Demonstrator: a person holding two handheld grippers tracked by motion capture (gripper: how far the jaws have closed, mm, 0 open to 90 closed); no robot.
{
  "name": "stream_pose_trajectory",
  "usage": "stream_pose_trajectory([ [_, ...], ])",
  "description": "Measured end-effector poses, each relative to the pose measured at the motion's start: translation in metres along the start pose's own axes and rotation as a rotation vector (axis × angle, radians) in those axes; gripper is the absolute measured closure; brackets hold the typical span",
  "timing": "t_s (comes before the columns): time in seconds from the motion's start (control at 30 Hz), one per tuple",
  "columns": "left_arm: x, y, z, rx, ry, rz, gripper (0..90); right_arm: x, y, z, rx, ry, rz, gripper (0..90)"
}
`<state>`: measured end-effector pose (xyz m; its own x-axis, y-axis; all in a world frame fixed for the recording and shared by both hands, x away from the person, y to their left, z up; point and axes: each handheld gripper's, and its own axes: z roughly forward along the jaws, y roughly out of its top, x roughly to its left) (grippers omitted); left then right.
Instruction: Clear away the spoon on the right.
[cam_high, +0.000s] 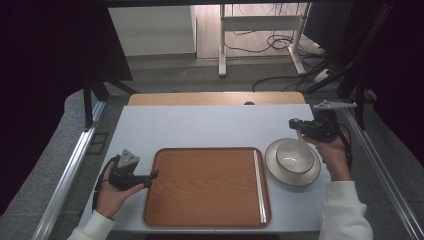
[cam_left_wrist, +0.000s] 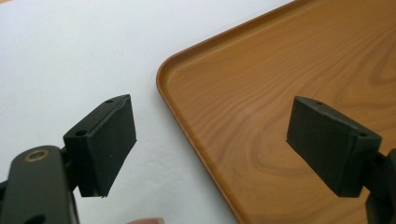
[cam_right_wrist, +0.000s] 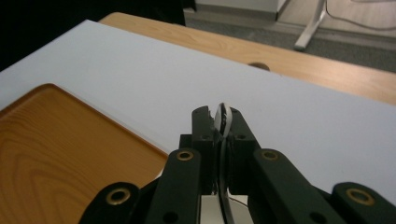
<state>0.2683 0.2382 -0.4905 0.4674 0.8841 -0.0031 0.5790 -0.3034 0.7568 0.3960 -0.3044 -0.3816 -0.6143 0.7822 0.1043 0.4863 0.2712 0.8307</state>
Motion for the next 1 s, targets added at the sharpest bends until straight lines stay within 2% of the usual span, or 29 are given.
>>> stream_pose_trajectory([
  [0.1, 0.000, 0.001, 0.002, 0.001, -0.002, 0.001, 15.2, 0.013, 0.005, -0.005, -0.027, 0.014, -0.035, 84.6],
  [0.13, 0.000, 0.001, 0.002, 0.001, -0.002, 0.001, 15.2, 0.013, 0.005, -0.005, -0.027, 0.014, -0.035, 84.6],
  [0.17, 0.000, 0.001, 0.002, 0.001, -0.004, 0.003, 15.3, 0.020, 0.008, -0.007, -0.037, 0.031, -0.046, 84.6],
  [0.33, -0.001, 0.002, 0.003, 0.002, -0.005, 0.008, 15.3, 0.041, 0.015, -0.009, -0.044, 0.067, -0.097, 84.5],
  [0.47, -0.001, 0.002, 0.003, -0.004, -0.004, 0.005, 15.3, 0.052, 0.018, -0.009, -0.048, 0.094, -0.121, 84.5],
  [0.7, -0.002, 0.001, 0.003, 0.000, 0.000, 0.007, 15.3, 0.070, 0.020, -0.002, -0.029, 0.121, -0.167, 84.6],
  [1.0, -0.002, 0.000, 0.000, -0.001, 0.005, 0.005, 15.4, 0.093, 0.023, 0.013, 0.012, 0.181, -0.223, 84.6],
])
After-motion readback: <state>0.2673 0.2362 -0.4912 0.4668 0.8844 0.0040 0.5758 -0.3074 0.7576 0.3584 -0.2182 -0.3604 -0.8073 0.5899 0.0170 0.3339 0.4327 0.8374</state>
